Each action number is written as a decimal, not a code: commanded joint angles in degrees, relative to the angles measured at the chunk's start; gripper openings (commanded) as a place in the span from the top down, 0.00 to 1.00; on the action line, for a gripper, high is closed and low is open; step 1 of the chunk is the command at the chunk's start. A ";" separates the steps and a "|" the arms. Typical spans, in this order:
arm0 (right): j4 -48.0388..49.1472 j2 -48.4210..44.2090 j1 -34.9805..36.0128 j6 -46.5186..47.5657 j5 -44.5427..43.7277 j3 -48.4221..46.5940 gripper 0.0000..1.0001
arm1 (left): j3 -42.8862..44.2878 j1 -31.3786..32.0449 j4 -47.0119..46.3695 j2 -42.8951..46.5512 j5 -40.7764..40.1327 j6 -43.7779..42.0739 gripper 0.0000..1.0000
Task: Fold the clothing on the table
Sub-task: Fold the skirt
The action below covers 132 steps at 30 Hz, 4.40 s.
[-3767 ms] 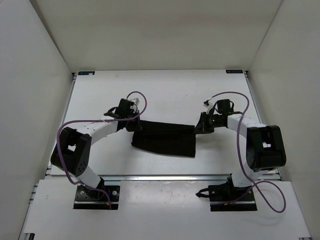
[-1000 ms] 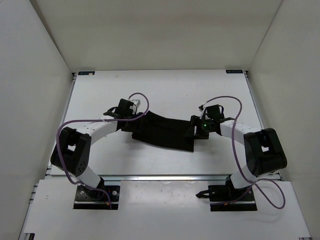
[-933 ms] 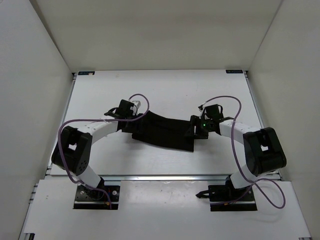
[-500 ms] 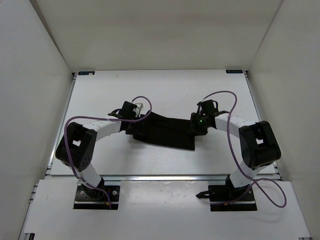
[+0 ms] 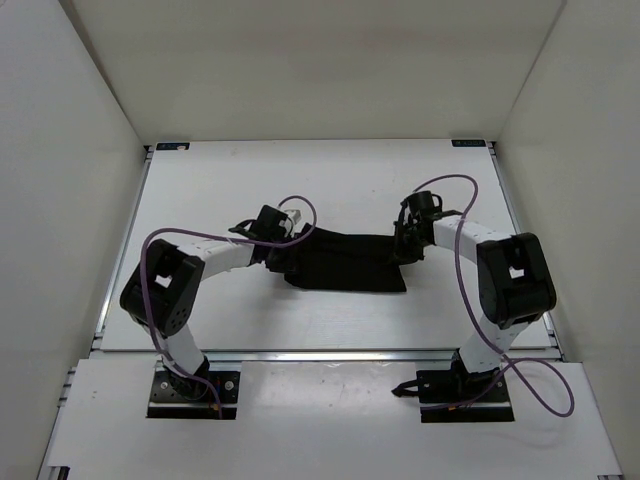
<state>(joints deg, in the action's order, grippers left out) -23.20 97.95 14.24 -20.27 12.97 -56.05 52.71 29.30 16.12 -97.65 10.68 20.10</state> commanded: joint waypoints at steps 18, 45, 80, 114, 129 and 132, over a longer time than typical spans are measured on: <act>-19.08 8.39 11.86 6.83 -3.75 -32.72 1.00 | 15.49 5.68 -4.16 -17.58 10.42 6.80 0.67; -7.74 15.70 15.65 0.06 7.68 -34.47 0.60 | 11.19 1.38 -6.19 -14.25 14.19 9.08 0.55; 1.14 20.35 18.45 -0.30 13.48 -31.04 1.00 | 6.88 -8.56 -4.25 3.43 10.85 9.79 0.59; 5.09 10.85 13.18 -0.82 11.11 -23.05 1.00 | 6.97 -1.35 -13.22 -3.25 9.99 15.41 0.73; 5.63 17.18 13.89 1.81 12.08 -21.29 1.00 | 3.11 -8.02 -15.15 -5.10 9.45 15.76 0.76; 5.27 17.71 13.45 1.99 12.08 -21.91 1.00 | 0.74 -10.40 -19.09 -6.15 11.99 18.39 0.77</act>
<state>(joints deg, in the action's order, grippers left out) -18.63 115.44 28.42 -20.01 25.67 -77.01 55.48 20.88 1.26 -104.36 20.14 36.16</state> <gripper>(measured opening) 0.001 0.241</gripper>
